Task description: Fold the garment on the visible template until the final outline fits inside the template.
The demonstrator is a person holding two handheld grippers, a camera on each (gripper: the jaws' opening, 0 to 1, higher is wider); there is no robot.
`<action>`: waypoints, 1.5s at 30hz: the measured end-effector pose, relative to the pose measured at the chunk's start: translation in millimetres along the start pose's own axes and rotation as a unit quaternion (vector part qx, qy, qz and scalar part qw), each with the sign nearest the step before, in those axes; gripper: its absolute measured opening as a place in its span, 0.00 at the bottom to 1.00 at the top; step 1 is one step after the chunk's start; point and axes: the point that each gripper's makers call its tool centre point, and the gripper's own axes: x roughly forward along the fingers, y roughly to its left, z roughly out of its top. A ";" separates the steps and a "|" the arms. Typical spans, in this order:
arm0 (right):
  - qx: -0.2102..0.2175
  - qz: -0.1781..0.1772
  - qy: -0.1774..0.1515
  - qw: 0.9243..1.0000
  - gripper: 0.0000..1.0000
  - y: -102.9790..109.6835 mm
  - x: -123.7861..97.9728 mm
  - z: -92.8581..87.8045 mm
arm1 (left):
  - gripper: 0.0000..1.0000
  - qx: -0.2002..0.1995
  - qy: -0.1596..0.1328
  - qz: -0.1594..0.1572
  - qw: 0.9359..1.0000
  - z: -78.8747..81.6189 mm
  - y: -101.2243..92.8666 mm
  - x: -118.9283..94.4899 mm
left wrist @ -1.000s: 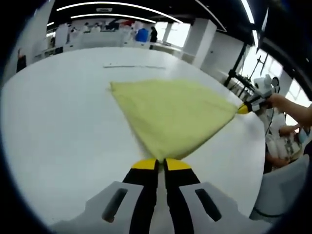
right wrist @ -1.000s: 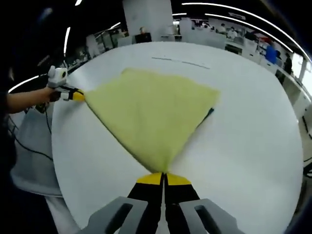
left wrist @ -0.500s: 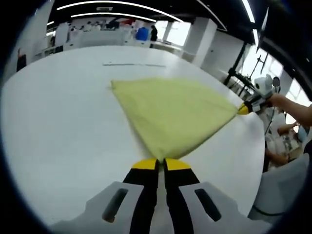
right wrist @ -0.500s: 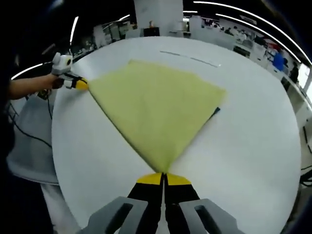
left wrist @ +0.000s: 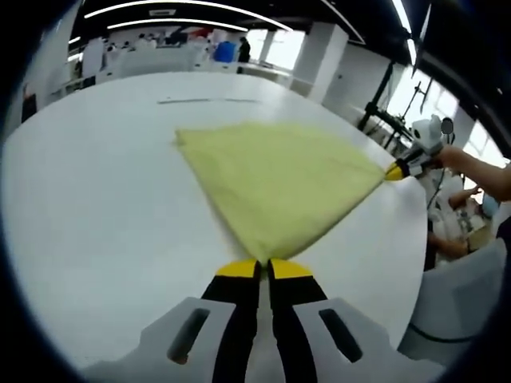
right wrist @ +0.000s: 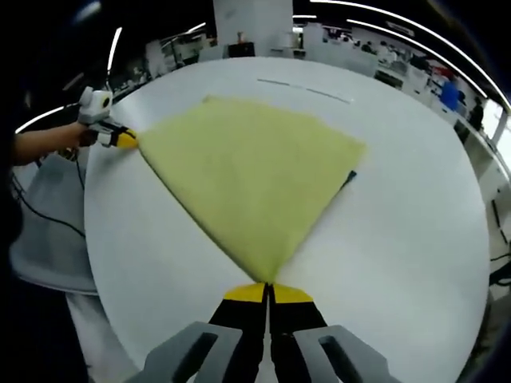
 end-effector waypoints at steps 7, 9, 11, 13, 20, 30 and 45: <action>0.006 -0.003 -0.001 1.000 0.00 2.3 -5.4 -7.5 | 0.02 0.007 0.002 0.000 1.000 -8.0 -10.8 -2.7; 0.008 -0.003 0.000 1.000 0.00 3.8 -7.0 -10.1 | 0.02 0.011 0.002 0.001 1.000 -10.0 -13.1 -3.6; 0.010 -0.002 0.000 1.000 0.00 5.0 -8.2 -12.5 | 0.02 0.009 0.001 0.001 1.000 -11.2 -13.2 -4.6; 0.011 0.000 -0.001 1.000 0.00 6.4 -9.1 -14.5 | 0.02 0.008 0.000 0.002 1.000 -12.2 -14.1 -5.7; 0.021 -0.005 -0.001 1.000 0.00 6.1 -9.7 -18.1 | 0.01 0.019 0.007 0.011 1.000 -16.6 -16.3 -7.8; 0.090 -0.009 -0.051 0.995 0.17 2.3 -14.1 -4.1 | 0.06 0.002 0.009 0.032 0.999 -17.7 -12.5 -12.2; 0.142 0.017 -0.154 0.978 0.80 26.9 -41.7 46.9 | 0.60 -0.002 -0.046 0.050 0.998 17.4 -21.7 -38.4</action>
